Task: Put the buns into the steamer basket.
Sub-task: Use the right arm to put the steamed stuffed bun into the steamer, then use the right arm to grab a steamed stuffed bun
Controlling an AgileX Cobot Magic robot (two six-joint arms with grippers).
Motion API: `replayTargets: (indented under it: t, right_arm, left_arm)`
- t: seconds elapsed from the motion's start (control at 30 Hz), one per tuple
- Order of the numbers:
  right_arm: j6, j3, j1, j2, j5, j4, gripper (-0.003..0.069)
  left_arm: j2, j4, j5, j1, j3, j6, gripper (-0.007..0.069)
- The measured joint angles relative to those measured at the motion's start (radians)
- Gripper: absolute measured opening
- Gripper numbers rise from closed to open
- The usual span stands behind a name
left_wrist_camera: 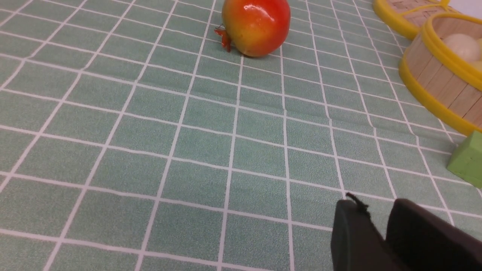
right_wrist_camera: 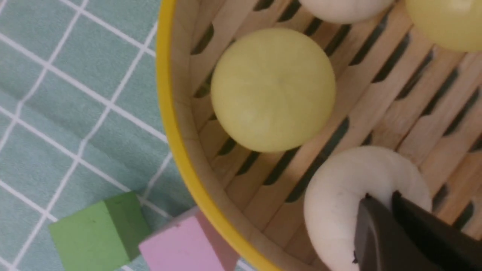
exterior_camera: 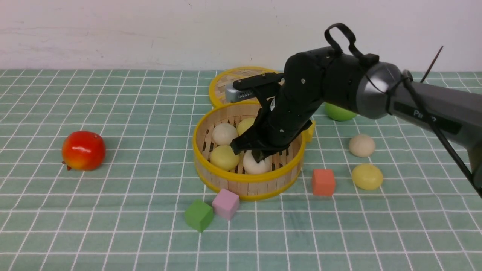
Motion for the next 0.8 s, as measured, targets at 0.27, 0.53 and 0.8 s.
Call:
replayTargets:
  t: [0.27, 0.53, 0.8]
  right_arm:
    - [0.019, 0.0, 0.0, 0.008, -0.021, 0.022, 0.0019]
    - [0.075, 0.0, -0.002, 0.006, -0.009, 0.027, 0.02]
    - [0.129, -0.001, -0.099, -0.124, 0.087, 0.003, 0.0376]
  left_arm:
    - [0.0, 0.0, 0.0, 0.0, 0.0, 0.0, 0.0147]
    - [0.0, 0.0, 0.0, 0.0, 0.0, 0.0, 0.0155]
    - [0.0, 0.0, 0.0, 0.0, 0.0, 0.0, 0.0164]
